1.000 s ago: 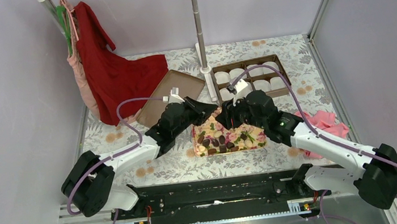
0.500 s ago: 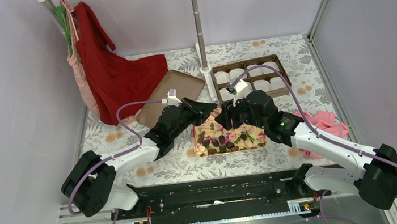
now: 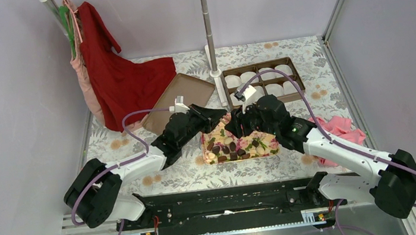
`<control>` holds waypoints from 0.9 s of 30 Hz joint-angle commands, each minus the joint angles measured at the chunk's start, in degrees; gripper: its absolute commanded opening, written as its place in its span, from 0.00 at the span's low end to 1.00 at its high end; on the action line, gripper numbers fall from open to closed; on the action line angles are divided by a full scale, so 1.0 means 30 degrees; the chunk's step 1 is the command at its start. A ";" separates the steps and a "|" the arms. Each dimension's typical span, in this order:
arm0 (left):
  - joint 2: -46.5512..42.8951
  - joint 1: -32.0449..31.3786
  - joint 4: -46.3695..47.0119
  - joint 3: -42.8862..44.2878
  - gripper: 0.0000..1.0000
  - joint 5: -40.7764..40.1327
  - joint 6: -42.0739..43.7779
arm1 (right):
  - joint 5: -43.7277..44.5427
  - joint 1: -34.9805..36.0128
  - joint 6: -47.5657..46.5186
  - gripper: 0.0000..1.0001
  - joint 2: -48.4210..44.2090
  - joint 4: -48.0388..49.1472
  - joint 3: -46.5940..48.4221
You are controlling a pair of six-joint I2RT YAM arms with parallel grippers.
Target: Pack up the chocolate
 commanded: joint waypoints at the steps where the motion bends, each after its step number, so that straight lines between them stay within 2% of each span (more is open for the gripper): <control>1: -0.0478 0.0100 0.1226 -0.0136 0.00 -0.0262 -0.0367 | -0.0354 0.0050 -0.0566 0.51 -0.0102 0.0390 0.0073; 7: -0.0493 0.0103 0.1151 -0.0163 0.02 -0.0171 -0.0511 | -0.0325 0.0050 -0.0777 0.45 -0.0067 0.0245 0.0241; 10: -0.0549 0.0115 0.0888 -0.0237 0.12 -0.0212 -0.0356 | -0.0267 0.0050 -0.0830 0.43 -0.0154 0.0040 0.0397; 13: -0.0764 0.0103 0.0309 -0.0237 0.30 -0.0287 0.0013 | -0.0072 0.0050 -0.0921 0.43 -0.0290 -0.0383 0.0646; 17: -0.0973 0.0099 -0.0378 -0.0311 0.42 -0.0876 0.0335 | 0.0114 0.0057 -0.1053 0.42 -0.0566 -0.1070 0.0855; 27: -0.0389 0.0110 -0.1297 -0.0323 0.43 -0.0888 0.0592 | 0.0026 0.0052 -0.1101 0.42 -0.1020 -0.1504 0.1357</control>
